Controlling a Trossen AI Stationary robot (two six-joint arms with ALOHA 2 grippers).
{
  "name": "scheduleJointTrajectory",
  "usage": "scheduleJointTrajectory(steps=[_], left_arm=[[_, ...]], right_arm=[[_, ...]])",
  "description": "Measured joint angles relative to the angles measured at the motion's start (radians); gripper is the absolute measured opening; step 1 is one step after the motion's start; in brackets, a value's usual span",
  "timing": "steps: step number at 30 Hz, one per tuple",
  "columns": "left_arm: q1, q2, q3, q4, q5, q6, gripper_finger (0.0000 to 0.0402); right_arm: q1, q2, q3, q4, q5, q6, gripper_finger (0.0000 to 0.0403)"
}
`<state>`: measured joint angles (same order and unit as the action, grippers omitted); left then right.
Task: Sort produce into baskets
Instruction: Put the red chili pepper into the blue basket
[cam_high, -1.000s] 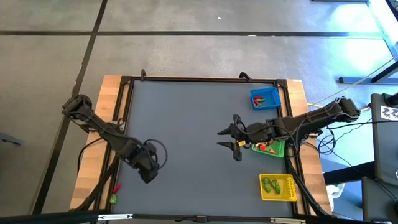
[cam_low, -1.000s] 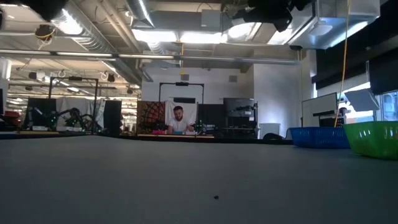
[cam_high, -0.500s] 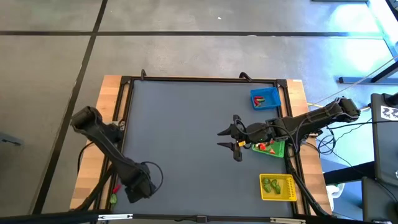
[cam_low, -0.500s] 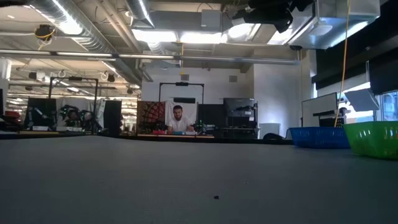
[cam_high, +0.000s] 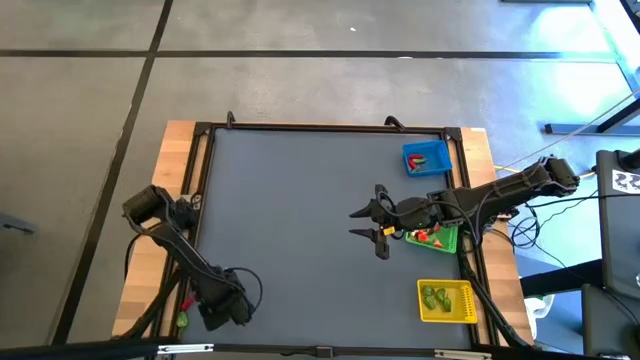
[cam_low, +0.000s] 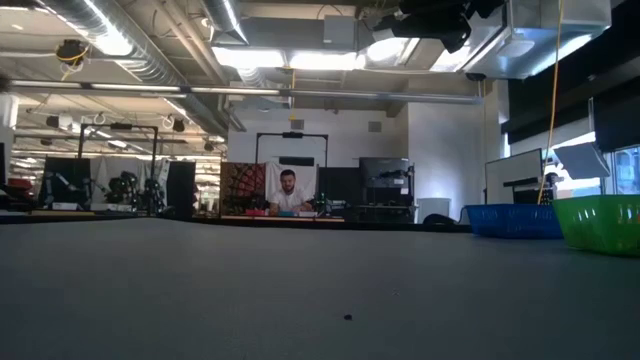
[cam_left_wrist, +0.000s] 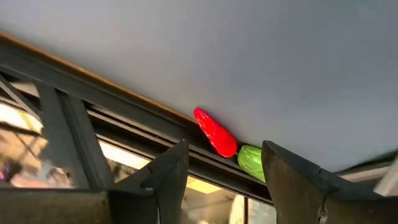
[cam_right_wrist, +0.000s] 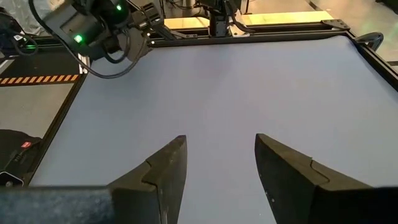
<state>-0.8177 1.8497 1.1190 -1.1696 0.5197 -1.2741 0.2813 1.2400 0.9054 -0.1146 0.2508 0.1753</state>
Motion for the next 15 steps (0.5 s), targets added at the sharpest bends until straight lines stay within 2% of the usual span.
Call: scheduleJointTrajectory(steps=[4,7,15], left_arm=[[-0.003,0.003,-0.059,0.110,0.067,-0.071,0.0196],[-0.007,0.002,-0.097,0.162,0.074,-0.093,0.0196],[-0.026,0.001,-0.173,0.190,0.107,-0.122,0.0196]], right_arm=[[0.000,0.000,0.000,0.000,0.000,0.000,0.0188],[0.000,0.000,0.000,0.000,0.000,0.000,0.0188],[0.000,0.000,0.000,0.000,0.000,0.001,0.0188]])
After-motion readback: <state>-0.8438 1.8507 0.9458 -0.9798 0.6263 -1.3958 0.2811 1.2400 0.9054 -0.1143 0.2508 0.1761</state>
